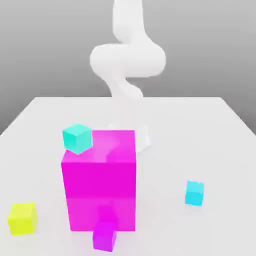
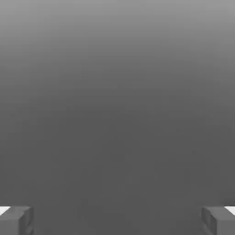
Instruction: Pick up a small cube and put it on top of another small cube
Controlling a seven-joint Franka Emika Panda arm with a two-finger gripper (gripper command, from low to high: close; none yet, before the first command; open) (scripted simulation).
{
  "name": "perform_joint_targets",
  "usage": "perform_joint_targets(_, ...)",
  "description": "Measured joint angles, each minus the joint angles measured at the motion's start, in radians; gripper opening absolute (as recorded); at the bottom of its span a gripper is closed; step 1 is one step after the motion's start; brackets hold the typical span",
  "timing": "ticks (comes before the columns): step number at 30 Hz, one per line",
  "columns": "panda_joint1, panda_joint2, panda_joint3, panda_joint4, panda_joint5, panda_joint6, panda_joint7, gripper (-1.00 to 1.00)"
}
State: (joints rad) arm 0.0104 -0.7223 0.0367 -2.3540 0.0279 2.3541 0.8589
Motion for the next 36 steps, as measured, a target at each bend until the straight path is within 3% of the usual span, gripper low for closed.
perform_joint_targets(11, 0.059, 0.403, 0.236, -0.266, 0.087, 0.278, 0.342, 0.00)
perform_joint_targets(18, 0.109, 0.669, 0.370, -0.435, 0.005, 0.458, 0.656, 0.00)
perform_joint_targets(21, 0.149, 0.786, 0.336, -0.469, -0.127, 0.536, 0.815, 0.00)
perform_joint_targets(26, 0.333, 0.968, 0.109, -0.436, -0.322, 0.676, 0.970, 0.00)
perform_joint_targets(27, 0.371, 1.000, 0.067, -0.430, -0.339, 0.702, 0.984, -1.00)
perform_joint_targets(33, 0.390, 1.016, 0.046, -0.426, -0.349, 0.717, 0.992, -1.00)
perform_joint_targets(36, 0.343, 0.954, 0.106, -0.441, -0.295, 0.668, 0.951, -1.00)
